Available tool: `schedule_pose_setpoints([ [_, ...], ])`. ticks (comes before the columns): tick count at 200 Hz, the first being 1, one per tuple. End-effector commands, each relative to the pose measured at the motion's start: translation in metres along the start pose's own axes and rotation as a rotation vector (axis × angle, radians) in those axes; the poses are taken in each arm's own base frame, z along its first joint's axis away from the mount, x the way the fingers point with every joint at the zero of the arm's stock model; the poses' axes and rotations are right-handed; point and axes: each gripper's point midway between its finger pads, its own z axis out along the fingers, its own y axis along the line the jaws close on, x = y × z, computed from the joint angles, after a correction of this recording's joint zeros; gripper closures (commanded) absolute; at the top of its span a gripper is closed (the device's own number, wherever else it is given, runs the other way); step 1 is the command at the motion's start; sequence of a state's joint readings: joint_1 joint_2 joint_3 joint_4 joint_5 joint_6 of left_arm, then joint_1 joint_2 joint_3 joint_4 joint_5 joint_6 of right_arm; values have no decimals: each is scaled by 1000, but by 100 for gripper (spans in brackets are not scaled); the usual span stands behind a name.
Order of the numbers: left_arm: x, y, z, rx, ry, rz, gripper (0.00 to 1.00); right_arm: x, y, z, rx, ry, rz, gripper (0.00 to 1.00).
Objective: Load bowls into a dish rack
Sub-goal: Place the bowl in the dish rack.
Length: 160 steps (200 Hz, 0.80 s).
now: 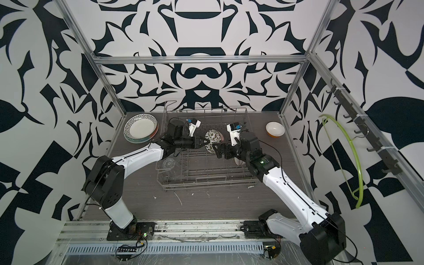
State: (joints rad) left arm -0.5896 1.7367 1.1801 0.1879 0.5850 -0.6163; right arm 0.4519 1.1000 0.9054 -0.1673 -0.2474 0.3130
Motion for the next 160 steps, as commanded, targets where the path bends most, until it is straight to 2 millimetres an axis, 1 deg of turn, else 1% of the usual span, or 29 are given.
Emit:
schedule_pose_setpoints([
  [1, -14, -31, -2, 202, -39, 12, 100, -17, 12, -1, -61, -53, 4, 0],
  [29, -19, -37, -3, 291, -53, -14, 100, -19, 11, 2, -62, -51, 5, 0],
  [72, -16, -38, 4, 381, -30, -49, 100, -23, 12, 6, -76, -53, 7, 2],
  [107, -9, -22, 15, 351, -3, -94, 100, -28, 14, 9, -83, -55, 6, 4],
  [124, -6, -17, 16, 327, 4, -96, 100, -31, 14, 9, -82, -60, 1, 4],
  [149, -4, -15, 15, 309, 8, -91, 100, -34, 14, 9, -81, -64, -4, 5],
  [160, -3, -15, 15, 302, 10, -87, 100, -34, 15, 9, -85, -60, -4, 7],
])
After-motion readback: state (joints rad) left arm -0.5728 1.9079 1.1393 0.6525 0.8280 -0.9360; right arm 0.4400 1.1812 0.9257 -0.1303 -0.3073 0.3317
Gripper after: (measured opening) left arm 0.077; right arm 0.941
